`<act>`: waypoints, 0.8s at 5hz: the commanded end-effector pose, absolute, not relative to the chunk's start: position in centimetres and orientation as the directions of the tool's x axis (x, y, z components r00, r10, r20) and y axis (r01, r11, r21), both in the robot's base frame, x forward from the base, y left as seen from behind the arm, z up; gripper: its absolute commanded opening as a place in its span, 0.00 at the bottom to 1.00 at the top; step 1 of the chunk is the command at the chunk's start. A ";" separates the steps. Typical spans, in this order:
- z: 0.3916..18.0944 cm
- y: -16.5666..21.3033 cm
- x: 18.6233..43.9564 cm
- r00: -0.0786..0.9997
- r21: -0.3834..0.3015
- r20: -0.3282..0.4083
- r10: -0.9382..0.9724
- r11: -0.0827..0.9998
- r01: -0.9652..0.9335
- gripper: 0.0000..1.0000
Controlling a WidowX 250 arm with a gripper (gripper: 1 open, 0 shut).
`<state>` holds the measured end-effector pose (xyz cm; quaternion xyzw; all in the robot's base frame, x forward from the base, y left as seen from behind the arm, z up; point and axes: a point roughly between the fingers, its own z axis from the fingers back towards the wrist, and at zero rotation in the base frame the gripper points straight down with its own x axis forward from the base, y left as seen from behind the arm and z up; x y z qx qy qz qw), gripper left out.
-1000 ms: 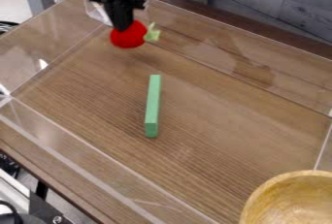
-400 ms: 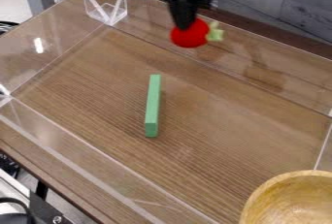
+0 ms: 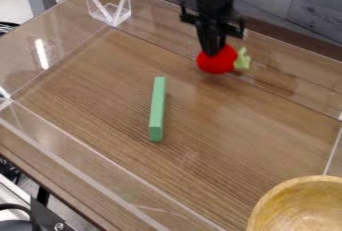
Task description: Move the red fruit to the right
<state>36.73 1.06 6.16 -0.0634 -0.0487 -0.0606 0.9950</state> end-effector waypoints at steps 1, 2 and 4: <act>7.0 0.8 37.2 0.983 -0.106 0.143 -0.115 0.986 0.131 0.00; 6.4 0.7 37.2 0.984 -0.106 0.131 -0.118 0.986 0.132 0.00; 6.0 0.5 37.5 0.988 -0.113 0.110 -0.109 0.986 0.122 1.00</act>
